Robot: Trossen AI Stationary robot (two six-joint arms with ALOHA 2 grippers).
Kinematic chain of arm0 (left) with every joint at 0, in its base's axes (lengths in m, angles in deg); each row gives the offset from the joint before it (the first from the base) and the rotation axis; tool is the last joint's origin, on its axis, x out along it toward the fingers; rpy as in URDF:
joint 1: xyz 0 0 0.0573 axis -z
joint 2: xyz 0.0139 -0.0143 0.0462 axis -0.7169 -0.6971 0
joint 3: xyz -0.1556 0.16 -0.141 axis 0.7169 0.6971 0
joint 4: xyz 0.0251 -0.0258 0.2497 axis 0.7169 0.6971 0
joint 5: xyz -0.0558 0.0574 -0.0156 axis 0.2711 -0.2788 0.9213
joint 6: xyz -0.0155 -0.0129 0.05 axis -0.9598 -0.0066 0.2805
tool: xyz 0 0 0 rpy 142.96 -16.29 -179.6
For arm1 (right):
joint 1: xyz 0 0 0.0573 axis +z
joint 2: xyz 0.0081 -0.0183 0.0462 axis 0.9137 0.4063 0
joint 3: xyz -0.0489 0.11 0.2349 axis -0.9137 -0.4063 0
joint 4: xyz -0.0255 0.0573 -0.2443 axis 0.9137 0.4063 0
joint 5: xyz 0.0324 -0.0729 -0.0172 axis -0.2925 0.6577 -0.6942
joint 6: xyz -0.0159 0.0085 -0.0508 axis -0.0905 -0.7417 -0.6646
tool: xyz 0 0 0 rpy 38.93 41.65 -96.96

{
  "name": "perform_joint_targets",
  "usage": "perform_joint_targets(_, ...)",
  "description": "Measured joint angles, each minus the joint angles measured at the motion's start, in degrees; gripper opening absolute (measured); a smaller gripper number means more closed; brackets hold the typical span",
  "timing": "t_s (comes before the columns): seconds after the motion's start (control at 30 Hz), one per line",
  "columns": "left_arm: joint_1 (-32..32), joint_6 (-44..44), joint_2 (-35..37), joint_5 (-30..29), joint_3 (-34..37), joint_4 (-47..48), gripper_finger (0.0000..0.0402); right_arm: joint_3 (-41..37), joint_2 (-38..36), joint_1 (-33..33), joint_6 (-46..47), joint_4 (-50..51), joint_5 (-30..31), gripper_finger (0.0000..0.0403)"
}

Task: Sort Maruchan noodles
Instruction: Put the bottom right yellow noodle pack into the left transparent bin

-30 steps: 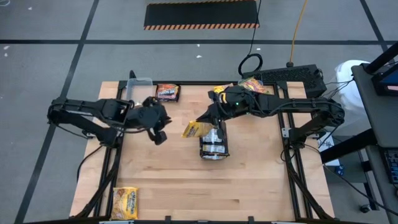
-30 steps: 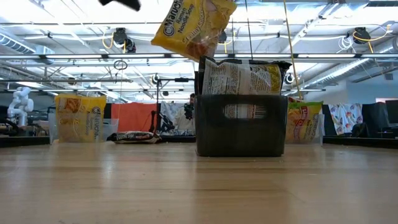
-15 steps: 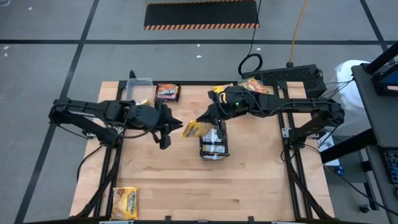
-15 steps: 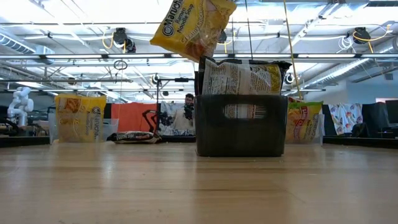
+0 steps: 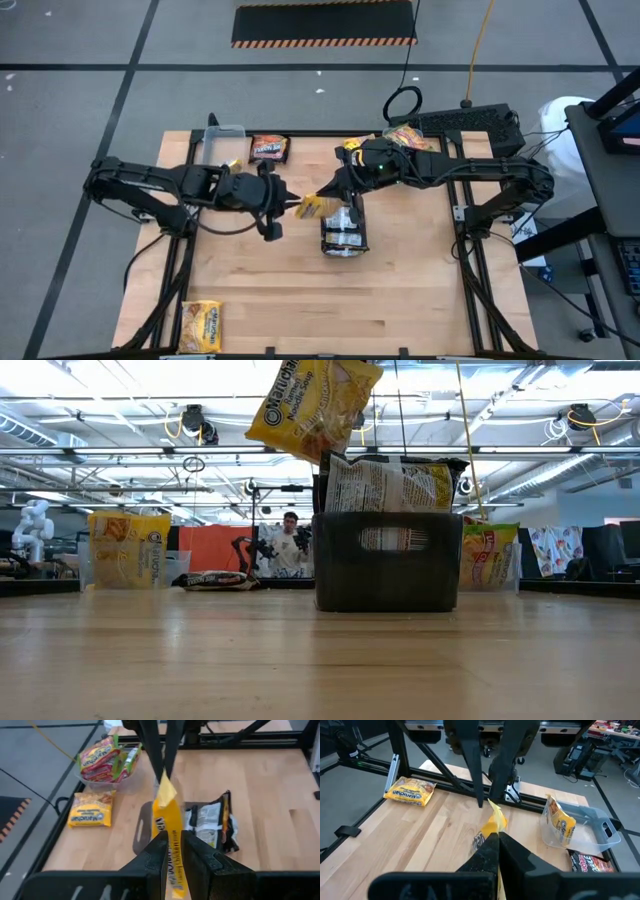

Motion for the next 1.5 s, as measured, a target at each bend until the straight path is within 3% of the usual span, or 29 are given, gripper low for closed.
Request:
perform_joint_targets(0.2,-0.1,-1.3,0.0,-0.5,0.0,-0.3,0.0058,0.0,0.0,0.0,0.0,0.0,0.0,0.0000)
perform_joint_targets(0.47,-0.8,0.8,-2.2,-0.6,-0.1,-7.4,0.0058,0.0,0.0,0.0,0.0,0.0,0.0,0.0000)
perform_joint_targets(1.03,-1.0,-1.2,-2.4,-7.5,0.0,-6.7,0.0058,0.0,0.0,0.0,0.0,0.8,0.0,0.0000)
perform_joint_targets(1.5,-1.0,-1.8,-2.0,-6.2,0.0,-6.9,0.0058,0.0,0.0,0.0,0.0,1.4,0.0,0.0000)
